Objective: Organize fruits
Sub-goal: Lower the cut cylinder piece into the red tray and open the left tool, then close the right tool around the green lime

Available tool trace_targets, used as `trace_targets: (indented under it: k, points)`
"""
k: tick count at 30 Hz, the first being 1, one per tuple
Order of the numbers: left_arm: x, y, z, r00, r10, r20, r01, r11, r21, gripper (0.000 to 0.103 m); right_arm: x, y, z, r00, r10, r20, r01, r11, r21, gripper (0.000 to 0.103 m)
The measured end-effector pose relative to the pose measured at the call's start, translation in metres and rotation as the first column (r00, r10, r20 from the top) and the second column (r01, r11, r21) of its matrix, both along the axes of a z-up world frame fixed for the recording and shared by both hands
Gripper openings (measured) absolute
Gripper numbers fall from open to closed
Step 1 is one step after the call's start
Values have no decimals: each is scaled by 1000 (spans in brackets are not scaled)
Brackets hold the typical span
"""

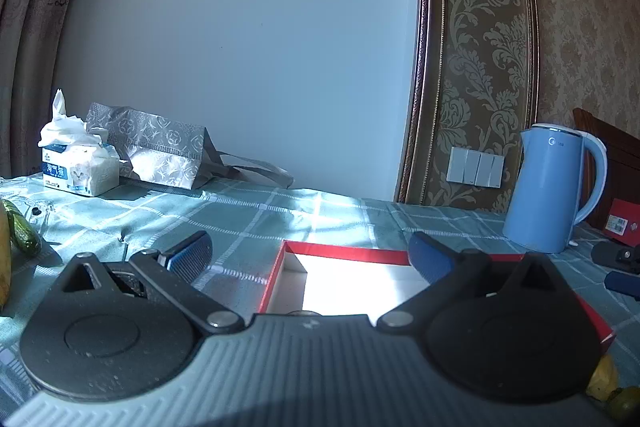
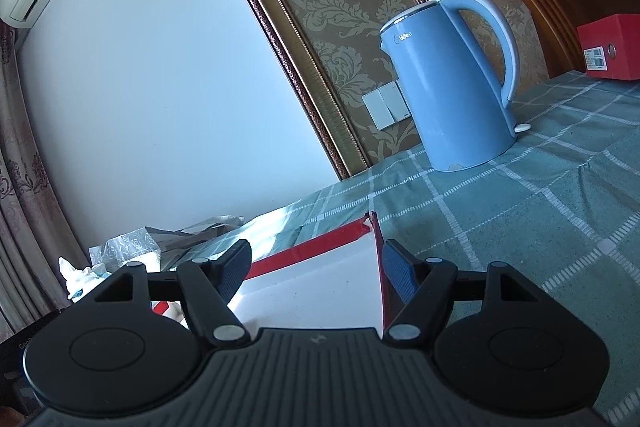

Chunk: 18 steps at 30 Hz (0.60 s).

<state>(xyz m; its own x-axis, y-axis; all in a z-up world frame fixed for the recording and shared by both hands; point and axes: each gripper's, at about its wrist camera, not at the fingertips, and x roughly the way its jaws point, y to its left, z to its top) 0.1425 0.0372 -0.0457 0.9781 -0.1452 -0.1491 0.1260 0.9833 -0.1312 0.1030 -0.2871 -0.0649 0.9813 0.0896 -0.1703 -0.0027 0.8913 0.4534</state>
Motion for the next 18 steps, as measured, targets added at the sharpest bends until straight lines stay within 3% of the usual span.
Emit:
trace_targets:
  k: [4, 8, 10, 13, 16, 18]
  points:
    - [-12, 4, 2, 998, -16, -64, 14, 1000, -20, 103, 2, -1, 0, 1000, 3, -8, -3, 1000, 9, 72]
    - [-39, 12, 0, 994, -47, -99, 33, 990, -138, 103, 3, -1, -1, 1000, -3, -22, 3, 1000, 6, 72]
    - [-54, 12, -7, 993, -82, -90, 65, 981, -184, 103, 3, -1, -1, 1000, -9, -25, 9, 1000, 3, 72]
    - [-66, 7, -14, 985, -139, -100, 119, 975, -186, 103, -1, -2, 1, 999, -27, -24, 27, 1000, -9, 72]
    - [-79, 9, -12, 988, -154, -21, 148, 971, -186, 103, -14, -5, 3, 997, -58, -43, 58, 998, -1, 72]
    - [-80, 11, -12, 983, -181, -17, 174, 964, -199, 103, -29, -10, 2, 997, -56, -55, 58, 997, 41, 72]
